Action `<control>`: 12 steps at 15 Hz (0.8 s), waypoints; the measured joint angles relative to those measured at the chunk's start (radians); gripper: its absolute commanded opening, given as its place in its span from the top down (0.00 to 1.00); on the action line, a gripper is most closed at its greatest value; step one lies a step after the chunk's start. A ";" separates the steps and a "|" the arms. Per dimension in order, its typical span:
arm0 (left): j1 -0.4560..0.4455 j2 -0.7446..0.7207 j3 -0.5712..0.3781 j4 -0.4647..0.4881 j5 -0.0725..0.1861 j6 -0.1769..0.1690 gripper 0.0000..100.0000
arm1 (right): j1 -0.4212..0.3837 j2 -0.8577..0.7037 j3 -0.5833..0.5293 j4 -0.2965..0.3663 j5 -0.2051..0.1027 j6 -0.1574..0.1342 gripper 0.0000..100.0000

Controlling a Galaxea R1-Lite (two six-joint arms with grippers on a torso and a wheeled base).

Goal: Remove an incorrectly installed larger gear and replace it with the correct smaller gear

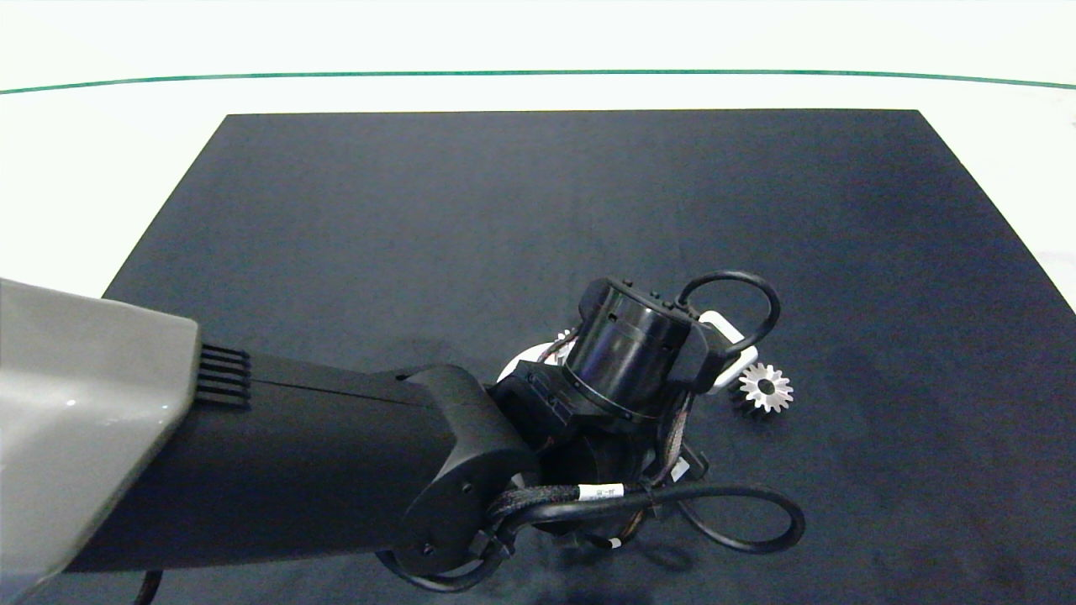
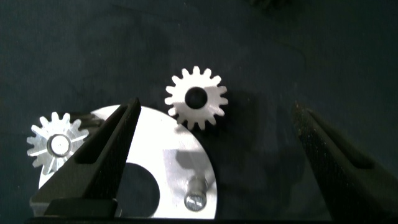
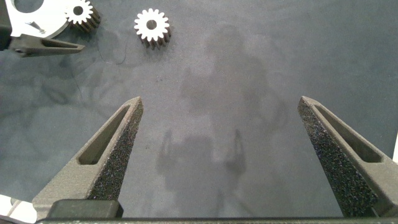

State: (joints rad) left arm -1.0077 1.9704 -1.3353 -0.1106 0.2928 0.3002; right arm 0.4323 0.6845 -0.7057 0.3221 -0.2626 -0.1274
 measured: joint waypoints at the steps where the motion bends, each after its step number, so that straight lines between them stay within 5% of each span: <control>1: 0.001 0.007 -0.006 0.000 0.001 0.000 0.00 | 0.000 0.000 0.000 0.000 0.000 0.000 0.00; 12: 0.006 0.058 -0.051 -0.001 0.001 0.000 0.02 | 0.000 0.000 -0.001 0.000 0.000 0.000 0.00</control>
State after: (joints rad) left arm -1.0015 2.0287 -1.3864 -0.1119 0.2934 0.3002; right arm 0.4323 0.6845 -0.7072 0.3217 -0.2626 -0.1274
